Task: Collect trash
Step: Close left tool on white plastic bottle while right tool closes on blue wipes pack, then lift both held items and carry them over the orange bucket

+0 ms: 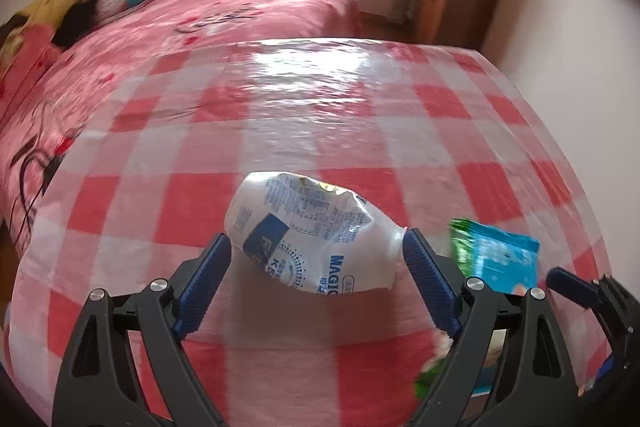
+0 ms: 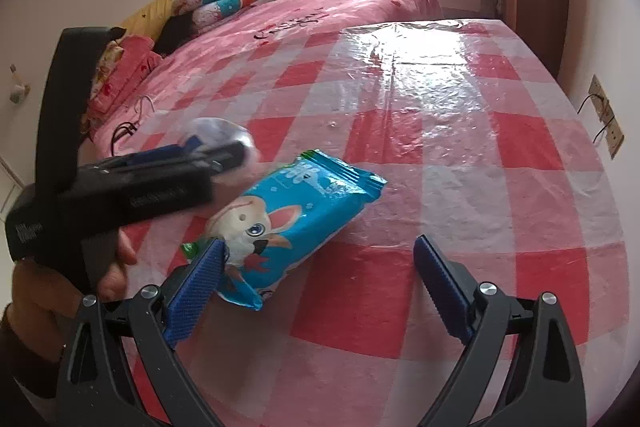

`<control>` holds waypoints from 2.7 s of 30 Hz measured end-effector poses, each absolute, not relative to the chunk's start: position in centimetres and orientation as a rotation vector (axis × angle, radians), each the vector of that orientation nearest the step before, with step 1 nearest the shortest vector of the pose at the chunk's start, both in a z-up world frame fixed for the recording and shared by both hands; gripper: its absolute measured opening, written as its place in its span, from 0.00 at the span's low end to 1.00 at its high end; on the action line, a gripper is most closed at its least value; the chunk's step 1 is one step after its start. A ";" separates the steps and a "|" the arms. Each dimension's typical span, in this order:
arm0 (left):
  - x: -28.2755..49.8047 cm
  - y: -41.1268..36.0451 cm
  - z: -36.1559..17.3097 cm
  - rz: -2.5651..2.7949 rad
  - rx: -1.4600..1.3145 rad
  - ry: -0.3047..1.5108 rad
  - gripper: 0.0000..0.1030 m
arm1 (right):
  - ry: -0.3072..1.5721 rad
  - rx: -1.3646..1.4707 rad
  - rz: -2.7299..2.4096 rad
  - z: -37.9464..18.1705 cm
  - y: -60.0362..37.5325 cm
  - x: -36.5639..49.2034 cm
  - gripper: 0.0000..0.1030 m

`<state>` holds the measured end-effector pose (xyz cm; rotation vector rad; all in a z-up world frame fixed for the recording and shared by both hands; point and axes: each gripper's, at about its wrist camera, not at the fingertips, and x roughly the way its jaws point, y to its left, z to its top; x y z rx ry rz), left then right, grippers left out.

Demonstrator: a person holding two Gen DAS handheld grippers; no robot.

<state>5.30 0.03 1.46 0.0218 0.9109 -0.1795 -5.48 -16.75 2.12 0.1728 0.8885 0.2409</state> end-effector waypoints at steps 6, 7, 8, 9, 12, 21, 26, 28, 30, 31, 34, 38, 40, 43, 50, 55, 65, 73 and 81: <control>5.0 1.8 1.4 -0.177 -0.021 0.925 0.86 | 0.882 0.156 0.144 2.3 -18.3 -5.2 0.92; 4.9 1.9 1.4 -0.190 -0.025 0.931 0.86 | 0.880 0.158 0.122 2.3 -18.8 -5.1 0.92; 4.8 2.0 1.3 -0.201 -0.023 0.939 0.86 | 0.877 0.160 0.104 2.3 -19.3 -5.0 0.92; 4.7 2.1 1.4 -0.200 -0.016 0.942 0.86 | 0.873 0.163 0.082 2.4 -19.8 -4.9 0.92; 4.5 2.6 1.6 -0.175 -0.014 0.946 0.86 | 0.854 0.172 0.006 2.6 -21.1 -4.8 0.92; 4.9 1.8 2.2 -0.154 -0.138 0.996 0.86 | 0.800 0.158 0.151 3.9 -19.3 -3.9 0.93; 6.1 0.9 1.8 -0.095 -0.123 0.996 0.86 | 0.839 0.049 0.174 3.2 -17.3 -2.3 0.93; 6.7 0.6 1.4 -0.067 -0.103 0.997 0.86 | 0.862 0.041 0.183 2.7 -17.0 -1.8 0.93; 7.3 0.4 1.0 -0.047 -0.092 1.000 0.86 | 0.876 0.060 0.204 2.4 -16.9 -1.4 0.93; 7.4 0.3 0.9 -0.043 -0.092 1.001 0.86 | 0.882 0.067 0.209 2.3 -16.9 -1.2 0.93; 8.0 0.0 0.4 -0.025 -0.077 0.998 0.86 | 0.904 0.058 0.218 1.9 -16.4 -1.0 0.93; 7.8 -0.3 0.3 -0.003 -0.046 0.973 0.84 | 0.911 0.047 0.227 1.8 -16.1 -0.9 0.93; 7.6 -0.5 0.3 0.013 -0.015 0.963 0.75 | 0.912 0.039 0.228 1.8 -15.9 -0.9 0.93; 7.2 0.0 0.6 0.014 -0.014 0.949 0.53 | 0.910 0.035 0.238 1.8 -15.7 -1.0 0.82; 6.1 2.4 0.9 -0.030 -0.063 0.943 0.33 | 0.902 -0.001 0.251 1.9 -15.0 -1.5 0.62; 5.0 3.6 0.9 -0.058 -0.079 0.936 0.29 | 0.895 0.034 0.266 2.0 -15.5 -1.6 0.49; 1.7 5.8 1.1 -0.124 -0.111 0.931 0.28 | 0.890 0.098 0.293 2.2 -16.1 -2.3 0.42; -1.4 7.1 1.4 -0.176 -0.129 0.934 0.28 | 0.853 0.138 0.298 2.7 -16.9 -3.4 0.40; -3.9 9.0 2.1 -0.196 -0.146 0.924 0.28 | 0.839 0.122 0.280 3.0 -16.4 -4.6 0.40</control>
